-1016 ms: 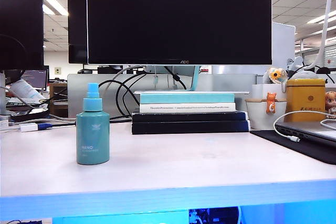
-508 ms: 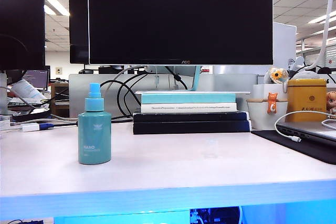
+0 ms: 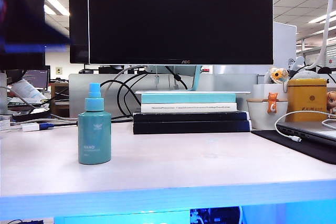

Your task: Pick up the sprayer with the left hand, pick up its lid with the right hand then put the lid on the sprayer.

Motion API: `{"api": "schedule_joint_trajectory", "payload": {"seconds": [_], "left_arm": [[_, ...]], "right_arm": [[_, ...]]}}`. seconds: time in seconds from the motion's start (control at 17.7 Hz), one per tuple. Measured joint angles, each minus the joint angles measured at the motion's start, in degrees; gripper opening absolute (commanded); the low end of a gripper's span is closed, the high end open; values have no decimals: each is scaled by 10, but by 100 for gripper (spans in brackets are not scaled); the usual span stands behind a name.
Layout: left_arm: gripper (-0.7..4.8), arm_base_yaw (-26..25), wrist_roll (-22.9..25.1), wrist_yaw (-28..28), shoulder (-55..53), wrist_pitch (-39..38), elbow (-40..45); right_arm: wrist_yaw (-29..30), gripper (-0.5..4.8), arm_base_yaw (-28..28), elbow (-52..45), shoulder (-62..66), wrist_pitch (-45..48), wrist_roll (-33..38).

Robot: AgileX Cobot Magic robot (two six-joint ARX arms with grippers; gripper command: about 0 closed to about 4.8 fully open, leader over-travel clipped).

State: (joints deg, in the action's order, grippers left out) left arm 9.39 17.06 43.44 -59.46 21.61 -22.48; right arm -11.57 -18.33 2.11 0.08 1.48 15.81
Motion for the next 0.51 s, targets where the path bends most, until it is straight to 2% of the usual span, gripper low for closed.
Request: {"api": "schedule_joint_trajectory", "payload": {"seconds": [0.11,0.17,0.34,0.4,0.45,0.51], "left_arm": [[275,0,17,48,-44,3,1],[311,0,21,48,-53,0,2],[327,-20,37,50,-87,-17,11],[351,-24,38,50,-95,-21,14],[351,-25,45,51,-103,-21,14],[383,-25,49,52,-106,-16,14]], "right_arm": [[0,-8,0,1,11,-1,0],[0,-8,0,2,18,-4,0],[12,-8,1,17,69,-10,-3],[13,-8,1,28,95,-10,-9],[13,-8,1,40,125,-8,-15],[13,-8,1,47,145,-3,-19]]}}
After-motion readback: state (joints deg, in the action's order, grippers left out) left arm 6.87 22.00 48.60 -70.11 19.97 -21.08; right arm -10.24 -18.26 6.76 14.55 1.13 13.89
